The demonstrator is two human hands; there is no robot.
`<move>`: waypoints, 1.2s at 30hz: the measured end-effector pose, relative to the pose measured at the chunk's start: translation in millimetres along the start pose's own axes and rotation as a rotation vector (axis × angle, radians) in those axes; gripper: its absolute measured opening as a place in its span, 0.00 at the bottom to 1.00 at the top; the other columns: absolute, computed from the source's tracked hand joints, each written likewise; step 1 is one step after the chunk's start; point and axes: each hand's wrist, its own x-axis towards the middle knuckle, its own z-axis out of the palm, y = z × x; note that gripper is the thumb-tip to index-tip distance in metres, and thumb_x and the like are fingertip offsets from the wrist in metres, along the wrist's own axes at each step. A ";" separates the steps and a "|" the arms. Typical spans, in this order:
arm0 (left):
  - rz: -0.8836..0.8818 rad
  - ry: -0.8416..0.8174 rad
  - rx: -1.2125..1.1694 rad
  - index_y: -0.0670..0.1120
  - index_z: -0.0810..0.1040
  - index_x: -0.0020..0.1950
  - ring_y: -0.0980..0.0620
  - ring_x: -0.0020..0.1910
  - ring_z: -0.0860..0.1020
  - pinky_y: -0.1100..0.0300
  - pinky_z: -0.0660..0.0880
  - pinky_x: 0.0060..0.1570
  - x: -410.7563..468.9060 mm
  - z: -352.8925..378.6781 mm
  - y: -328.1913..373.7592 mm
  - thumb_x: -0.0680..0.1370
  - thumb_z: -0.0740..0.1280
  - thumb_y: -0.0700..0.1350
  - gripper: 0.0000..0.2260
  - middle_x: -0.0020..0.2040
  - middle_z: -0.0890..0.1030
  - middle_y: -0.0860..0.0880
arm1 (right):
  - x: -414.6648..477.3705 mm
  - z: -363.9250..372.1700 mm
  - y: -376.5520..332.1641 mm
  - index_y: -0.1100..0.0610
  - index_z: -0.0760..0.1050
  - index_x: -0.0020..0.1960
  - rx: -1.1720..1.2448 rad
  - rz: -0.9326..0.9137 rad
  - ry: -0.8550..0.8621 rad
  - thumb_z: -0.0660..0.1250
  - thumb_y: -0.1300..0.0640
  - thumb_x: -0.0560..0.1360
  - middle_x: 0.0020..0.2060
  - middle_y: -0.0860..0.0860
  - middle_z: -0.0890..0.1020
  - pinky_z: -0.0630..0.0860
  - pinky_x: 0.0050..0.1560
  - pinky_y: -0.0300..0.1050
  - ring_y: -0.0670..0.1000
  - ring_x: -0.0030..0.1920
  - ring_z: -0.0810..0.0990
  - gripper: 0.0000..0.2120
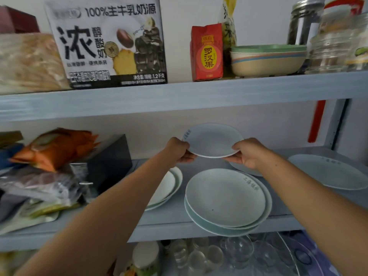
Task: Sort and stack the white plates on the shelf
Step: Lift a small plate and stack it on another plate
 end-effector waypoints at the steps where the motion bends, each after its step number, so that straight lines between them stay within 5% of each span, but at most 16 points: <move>1: -0.003 0.024 -0.004 0.30 0.68 0.67 0.47 0.29 0.80 0.58 0.80 0.26 -3.1 -11.2 -2.7 0.79 0.58 0.34 0.17 0.34 0.79 0.39 | -1.1 8.7 -0.8 0.69 0.66 0.64 -0.033 -0.005 -0.015 0.57 0.71 0.78 0.54 0.66 0.76 0.81 0.37 0.55 0.64 0.47 0.80 0.14; 4: -0.018 0.095 -0.004 0.30 0.69 0.66 0.51 0.20 0.79 0.59 0.79 0.23 -15.6 -44.2 -10.7 0.79 0.58 0.33 0.16 0.31 0.79 0.40 | -0.5 32.2 -0.6 0.67 0.72 0.55 -0.184 -0.067 0.037 0.60 0.65 0.78 0.37 0.61 0.77 0.77 0.20 0.43 0.57 0.32 0.78 0.07; 8: -0.023 0.160 0.027 0.31 0.67 0.68 0.53 0.18 0.78 0.60 0.79 0.23 -34.3 -81.0 -17.2 0.80 0.57 0.34 0.17 0.32 0.79 0.40 | 10.1 63.8 8.1 0.65 0.74 0.39 -0.444 -0.176 0.090 0.61 0.65 0.75 0.25 0.58 0.74 0.60 0.19 0.33 0.49 0.15 0.68 0.08; 13: -0.057 0.265 0.080 0.29 0.69 0.65 0.52 0.17 0.77 0.61 0.78 0.20 -53.6 -119.3 -24.1 0.81 0.58 0.35 0.14 0.24 0.79 0.43 | 17.5 107.3 24.8 0.61 0.71 0.32 -0.581 -0.272 0.024 0.62 0.65 0.70 0.29 0.60 0.75 0.65 0.28 0.42 0.56 0.30 0.73 0.08; 19: -0.136 0.289 0.068 0.33 0.69 0.66 0.48 0.32 0.81 0.57 0.80 0.31 -64.1 -147.6 -40.0 0.81 0.58 0.36 0.14 0.35 0.81 0.41 | 20.6 139.1 41.4 0.62 0.73 0.37 -0.668 -0.273 -0.061 0.60 0.66 0.68 0.32 0.61 0.76 0.68 0.31 0.46 0.58 0.33 0.76 0.04; 23: -0.198 0.294 0.126 0.34 0.73 0.62 0.53 0.21 0.79 0.61 0.80 0.26 -64.8 -157.5 -54.7 0.82 0.60 0.39 0.12 0.31 0.81 0.43 | 26.0 146.9 54.2 0.66 0.77 0.43 -0.735 -0.228 -0.096 0.59 0.67 0.70 0.34 0.62 0.78 0.67 0.28 0.43 0.57 0.31 0.74 0.08; 28: -0.301 0.227 0.193 0.36 0.76 0.55 0.56 0.18 0.77 0.64 0.78 0.24 -66.4 -164.4 -77.3 0.80 0.65 0.40 0.08 0.22 0.80 0.48 | 28.3 148.3 75.3 0.64 0.77 0.40 -0.868 -0.213 -0.161 0.59 0.66 0.70 0.30 0.59 0.76 0.66 0.26 0.39 0.55 0.28 0.72 0.07; 36: -0.353 0.196 0.239 0.39 0.76 0.48 0.57 0.18 0.76 0.66 0.77 0.23 -67.9 -164.4 -89.2 0.80 0.65 0.41 0.05 0.29 0.79 0.47 | 41.2 147.0 101.0 0.62 0.75 0.43 -0.980 -0.224 -0.203 0.60 0.61 0.69 0.40 0.59 0.79 0.70 0.39 0.42 0.58 0.41 0.80 0.07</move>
